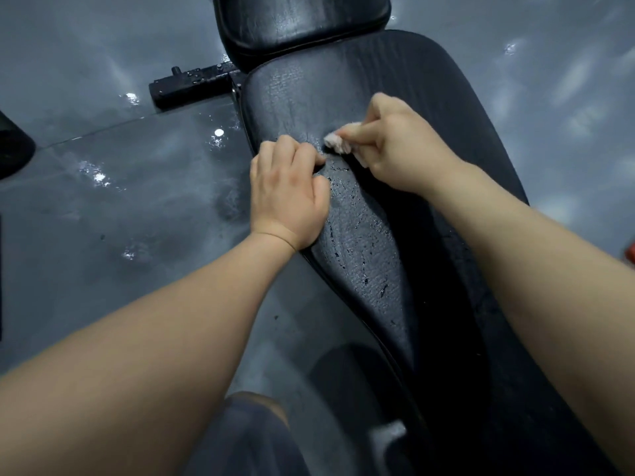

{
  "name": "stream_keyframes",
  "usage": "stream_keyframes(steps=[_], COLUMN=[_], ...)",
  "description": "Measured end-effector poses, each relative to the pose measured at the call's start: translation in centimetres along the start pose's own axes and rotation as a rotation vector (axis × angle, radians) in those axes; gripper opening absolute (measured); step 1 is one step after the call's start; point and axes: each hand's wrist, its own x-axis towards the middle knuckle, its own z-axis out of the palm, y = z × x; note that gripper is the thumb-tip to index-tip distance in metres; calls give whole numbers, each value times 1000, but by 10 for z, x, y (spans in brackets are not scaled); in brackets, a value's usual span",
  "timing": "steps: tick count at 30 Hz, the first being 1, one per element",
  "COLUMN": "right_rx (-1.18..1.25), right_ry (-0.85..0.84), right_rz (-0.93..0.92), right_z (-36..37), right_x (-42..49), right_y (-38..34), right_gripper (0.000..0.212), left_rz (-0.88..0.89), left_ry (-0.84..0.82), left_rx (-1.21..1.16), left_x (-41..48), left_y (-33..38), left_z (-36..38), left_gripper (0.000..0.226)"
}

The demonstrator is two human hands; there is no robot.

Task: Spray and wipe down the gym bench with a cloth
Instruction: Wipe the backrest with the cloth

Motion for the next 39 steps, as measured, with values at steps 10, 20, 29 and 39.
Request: stream_keyframes(steps=[10, 20, 29, 39], right_rx=[11, -99, -118, -145], right_ry=[24, 86, 59, 97], right_rz=[-15, 203, -17, 309], right_z=[7, 5, 11, 6], right_x=[-58, -8, -70, -24], right_y=[-11, -3, -15, 1], right_gripper=[33, 31, 24, 28], left_rz=[-93, -147, -131, -124], left_ry=[-31, 55, 84, 82], left_rx=[51, 58, 57, 69], left_x=[6, 7, 5, 3], left_y=[14, 16, 14, 16], left_z=[0, 9, 12, 11], left_gripper=[22, 18, 18, 19])
